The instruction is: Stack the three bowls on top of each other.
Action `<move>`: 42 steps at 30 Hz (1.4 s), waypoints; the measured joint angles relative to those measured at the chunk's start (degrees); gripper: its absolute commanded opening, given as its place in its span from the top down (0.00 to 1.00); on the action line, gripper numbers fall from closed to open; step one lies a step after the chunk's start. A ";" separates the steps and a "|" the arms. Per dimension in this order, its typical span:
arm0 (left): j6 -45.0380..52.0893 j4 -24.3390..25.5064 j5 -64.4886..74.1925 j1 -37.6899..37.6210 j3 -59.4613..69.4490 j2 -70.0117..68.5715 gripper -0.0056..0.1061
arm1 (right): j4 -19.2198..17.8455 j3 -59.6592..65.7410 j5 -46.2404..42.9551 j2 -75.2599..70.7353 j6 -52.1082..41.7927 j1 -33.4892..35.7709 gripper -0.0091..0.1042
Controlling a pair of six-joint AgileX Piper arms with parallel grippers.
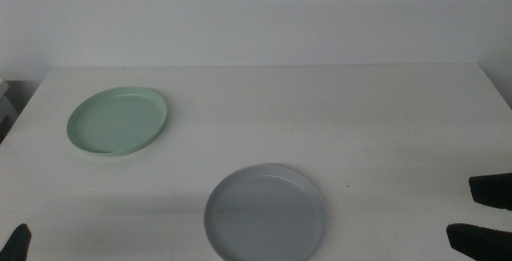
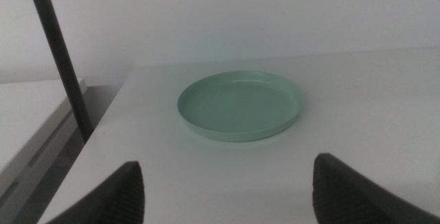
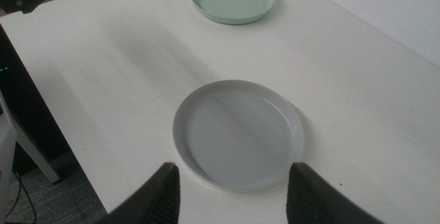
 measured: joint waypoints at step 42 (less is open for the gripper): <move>-8.53 -6.38 25.67 10.43 -70.24 87.01 0.23 | 0.17 0.00 0.00 0.00 0.00 0.00 0.56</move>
